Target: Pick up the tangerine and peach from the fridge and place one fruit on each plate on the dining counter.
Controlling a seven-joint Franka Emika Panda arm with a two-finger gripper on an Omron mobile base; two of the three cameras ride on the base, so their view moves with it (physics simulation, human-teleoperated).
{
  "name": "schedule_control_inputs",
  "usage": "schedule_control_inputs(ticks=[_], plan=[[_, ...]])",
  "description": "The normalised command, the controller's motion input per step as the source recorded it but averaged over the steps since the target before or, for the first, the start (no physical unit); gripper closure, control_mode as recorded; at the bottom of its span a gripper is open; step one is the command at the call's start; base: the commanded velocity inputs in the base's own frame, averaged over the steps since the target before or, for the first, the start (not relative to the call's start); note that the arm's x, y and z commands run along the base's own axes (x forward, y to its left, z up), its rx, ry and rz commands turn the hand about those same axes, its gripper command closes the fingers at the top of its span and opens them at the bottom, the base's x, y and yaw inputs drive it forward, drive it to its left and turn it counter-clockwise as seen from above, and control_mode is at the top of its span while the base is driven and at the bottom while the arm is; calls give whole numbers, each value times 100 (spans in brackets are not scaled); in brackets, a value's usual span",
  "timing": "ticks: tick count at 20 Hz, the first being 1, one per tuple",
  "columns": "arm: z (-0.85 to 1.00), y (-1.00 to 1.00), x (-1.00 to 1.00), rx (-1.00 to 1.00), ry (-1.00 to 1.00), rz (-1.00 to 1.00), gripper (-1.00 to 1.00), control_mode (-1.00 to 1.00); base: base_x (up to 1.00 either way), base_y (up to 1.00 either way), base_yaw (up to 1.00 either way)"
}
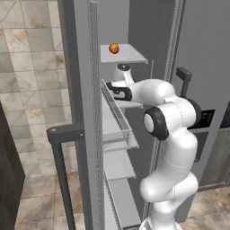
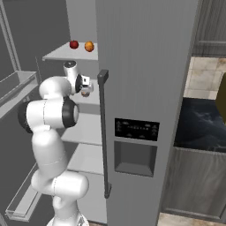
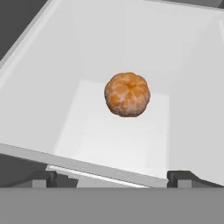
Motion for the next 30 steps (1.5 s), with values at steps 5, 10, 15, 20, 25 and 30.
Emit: schedule_control_inputs(ticks=[5, 10, 15, 20, 25, 30], plan=[[0, 1, 36, 0, -1, 0, -100, -100, 0, 0, 0], [0, 0, 31, 0, 0, 0, -100, -100, 0, 0, 0], [0, 0, 25, 0, 0, -1, -100, -100, 0, 0, 0], [-20, 0, 32, 0, 1, -1, -100, -100, 0, 0, 0], [-43, 0, 30, 0, 0, -2, -100, -100, 0, 0, 0], [-1, 0, 5, 0, 0, 0, -100, -100, 0, 0, 0]])
